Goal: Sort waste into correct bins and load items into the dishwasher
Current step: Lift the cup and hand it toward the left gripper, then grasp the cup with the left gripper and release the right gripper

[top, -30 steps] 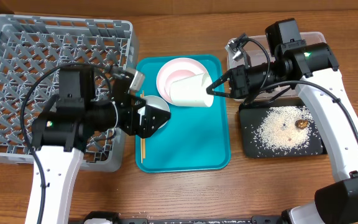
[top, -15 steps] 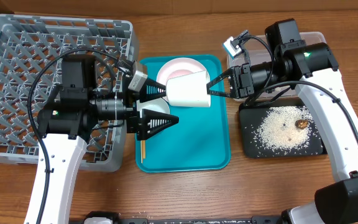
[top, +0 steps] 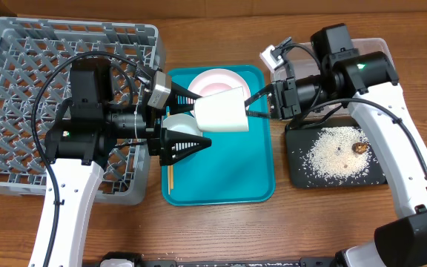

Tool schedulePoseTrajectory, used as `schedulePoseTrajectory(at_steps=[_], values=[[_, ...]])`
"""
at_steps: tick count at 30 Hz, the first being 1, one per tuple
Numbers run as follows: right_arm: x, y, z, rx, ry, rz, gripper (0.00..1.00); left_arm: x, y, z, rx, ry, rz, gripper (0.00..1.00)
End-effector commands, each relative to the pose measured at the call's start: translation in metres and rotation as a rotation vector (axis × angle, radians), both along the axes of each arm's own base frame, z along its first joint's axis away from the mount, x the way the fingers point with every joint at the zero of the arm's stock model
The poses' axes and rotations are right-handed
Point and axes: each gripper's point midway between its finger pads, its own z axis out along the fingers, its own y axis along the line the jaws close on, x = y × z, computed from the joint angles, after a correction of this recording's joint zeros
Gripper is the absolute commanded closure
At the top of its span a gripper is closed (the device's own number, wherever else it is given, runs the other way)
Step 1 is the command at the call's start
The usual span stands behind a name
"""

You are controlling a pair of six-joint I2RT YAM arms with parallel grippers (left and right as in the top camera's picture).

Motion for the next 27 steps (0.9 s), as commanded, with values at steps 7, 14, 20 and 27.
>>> schedulePoseTrajectory(at_steps=[7, 14, 20, 27], values=[[-0.005, 0.005, 0.003, 0.02, 0.0, 0.023, 0.96, 0.008, 0.0, 0.0, 0.031, -0.001, 0.041, 0.0], [-0.008, 0.006, 0.008, 0.047, 0.008, 0.038, 0.96, 0.01, -0.005, 0.007, 0.02, -0.005, 0.032, 0.0], [-0.014, 0.013, 0.008, 0.048, 0.004, 0.062, 0.96, 0.01, -0.008, 0.009, 0.017, -0.016, 0.024, 0.01], [-0.015, 0.014, 0.008, 0.049, 0.001, 0.067, 0.96, 0.008, -0.011, 0.01, 0.016, -0.014, 0.015, 0.13]])
